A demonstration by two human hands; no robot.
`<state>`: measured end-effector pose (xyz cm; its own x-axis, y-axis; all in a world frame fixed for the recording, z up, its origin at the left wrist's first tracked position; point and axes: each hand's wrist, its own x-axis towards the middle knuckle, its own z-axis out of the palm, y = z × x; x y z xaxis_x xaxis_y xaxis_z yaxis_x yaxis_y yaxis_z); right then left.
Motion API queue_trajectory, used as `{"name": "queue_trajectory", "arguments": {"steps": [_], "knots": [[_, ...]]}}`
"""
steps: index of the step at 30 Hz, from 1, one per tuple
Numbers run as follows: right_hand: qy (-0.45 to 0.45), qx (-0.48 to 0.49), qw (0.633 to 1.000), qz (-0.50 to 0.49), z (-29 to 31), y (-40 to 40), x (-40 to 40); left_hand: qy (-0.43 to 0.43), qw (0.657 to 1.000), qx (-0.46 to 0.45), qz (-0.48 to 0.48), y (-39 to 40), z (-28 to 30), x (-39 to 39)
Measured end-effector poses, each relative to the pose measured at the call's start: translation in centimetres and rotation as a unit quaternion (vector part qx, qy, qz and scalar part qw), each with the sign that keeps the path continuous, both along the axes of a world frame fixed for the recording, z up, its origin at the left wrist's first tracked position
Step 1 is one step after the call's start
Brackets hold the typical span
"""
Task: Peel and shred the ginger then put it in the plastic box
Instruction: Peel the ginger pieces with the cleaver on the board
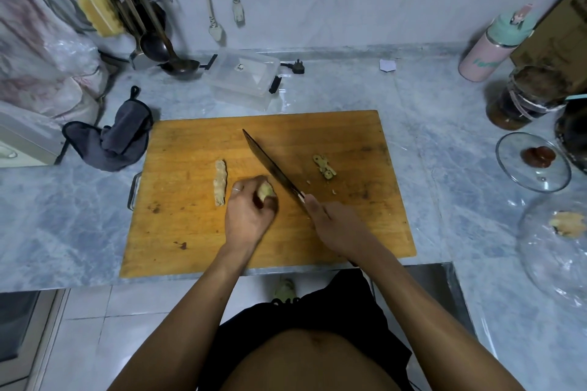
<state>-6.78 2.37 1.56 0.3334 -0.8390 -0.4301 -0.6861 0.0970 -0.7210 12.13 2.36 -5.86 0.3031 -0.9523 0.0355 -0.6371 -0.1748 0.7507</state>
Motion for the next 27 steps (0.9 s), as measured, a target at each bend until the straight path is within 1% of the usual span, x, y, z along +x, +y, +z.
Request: {"name": "queue_trajectory", "arguments": {"steps": [2,3,7,12,15,17,19,21,22,25,27], "knots": [[-0.009,0.001,1.000,-0.006,0.0,0.2,-0.2,-0.035,0.999,0.026,-0.009,-0.1,0.5,0.8],[-0.013,0.004,1.000,-0.013,-0.1,0.2,-0.4,-0.054,0.998,0.024,-0.024,-0.3,0.6,1.2],[-0.013,0.018,0.999,-0.033,-0.6,0.1,-1.2,-0.120,0.982,0.001,-0.144,-1.5,1.1,2.9],[-0.027,0.017,0.998,-0.049,-1.1,0.4,-1.7,-0.177,0.941,0.075,-0.279,-4.6,3.3,4.0],[-0.029,0.027,0.997,-0.065,-1.2,0.6,-2.0,-0.214,0.908,0.092,-0.349,-5.9,4.2,4.2],[-0.025,0.033,0.996,-0.076,-1.1,0.7,-2.3,-0.236,0.893,0.095,-0.371,-6.3,4.4,4.2],[-0.021,0.036,0.996,-0.083,-0.9,0.7,-2.6,-0.255,0.887,0.093,-0.374,-6.3,4.4,4.1],[-0.024,0.035,0.995,-0.091,-0.7,0.8,-3.0,-0.266,0.888,0.085,-0.366,-6.1,4.1,3.7],[-0.024,0.033,0.995,-0.094,-0.7,0.8,-3.2,-0.260,0.896,0.080,-0.352,-6.0,3.9,3.4],[-0.018,0.033,0.994,-0.107,-0.4,0.6,-3.9,-0.196,0.939,0.072,-0.273,-5.8,3.7,2.2],[-0.021,0.033,0.993,-0.115,-0.1,0.4,-4.3,-0.173,0.950,0.067,-0.253,-5.9,3.9,0.7]]}}
